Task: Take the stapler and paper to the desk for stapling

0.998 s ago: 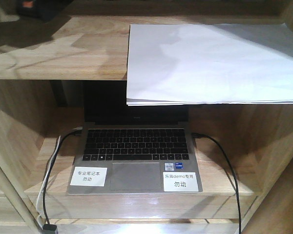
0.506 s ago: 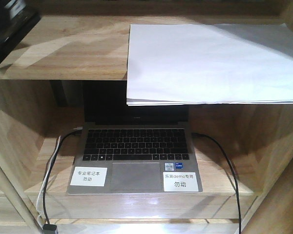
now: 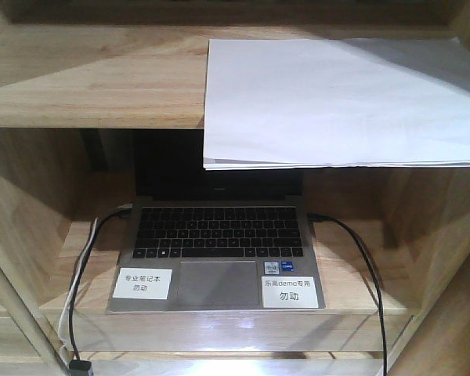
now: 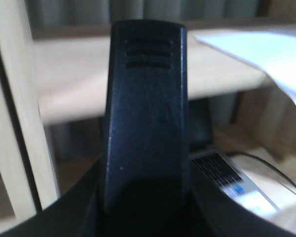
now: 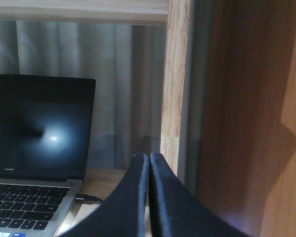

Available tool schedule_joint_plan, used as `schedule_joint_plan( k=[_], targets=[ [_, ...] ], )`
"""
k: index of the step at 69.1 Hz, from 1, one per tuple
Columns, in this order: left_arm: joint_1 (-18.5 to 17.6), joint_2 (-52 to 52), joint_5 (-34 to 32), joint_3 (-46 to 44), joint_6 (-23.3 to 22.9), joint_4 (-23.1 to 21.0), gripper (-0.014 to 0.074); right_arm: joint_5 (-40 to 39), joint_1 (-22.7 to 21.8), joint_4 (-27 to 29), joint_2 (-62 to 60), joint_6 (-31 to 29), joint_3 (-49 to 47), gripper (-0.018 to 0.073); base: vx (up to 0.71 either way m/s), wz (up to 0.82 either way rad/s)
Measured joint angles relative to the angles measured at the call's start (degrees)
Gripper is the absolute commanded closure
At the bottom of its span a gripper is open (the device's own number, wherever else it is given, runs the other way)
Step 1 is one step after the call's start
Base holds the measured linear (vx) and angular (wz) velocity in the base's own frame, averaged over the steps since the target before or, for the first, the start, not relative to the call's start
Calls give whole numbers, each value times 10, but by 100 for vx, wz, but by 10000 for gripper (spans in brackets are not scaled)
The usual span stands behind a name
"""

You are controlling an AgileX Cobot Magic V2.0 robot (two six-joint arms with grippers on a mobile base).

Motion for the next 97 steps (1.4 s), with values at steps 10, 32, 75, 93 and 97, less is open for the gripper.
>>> schedule_joint_plan(
  k=[10,32,75,93,97],
  targets=[
    [0,-68,1,67,13,-21,603,0,0,0,0,0,0,569,0,0],
    [0,-140,3,133,30,-32,603,0,0,0,0,0,0,569,0,0],
    [0,-143,4,133,31,-32,603,0,0,0,0,0,0,569,0,0],
    [0,-143,4,133,31,-32,603,0,0,0,0,0,0,569,0,0],
    [0,-143,4,133,31,-32,603,0,0,-1,0,0,0,569,0,0]
  ],
)
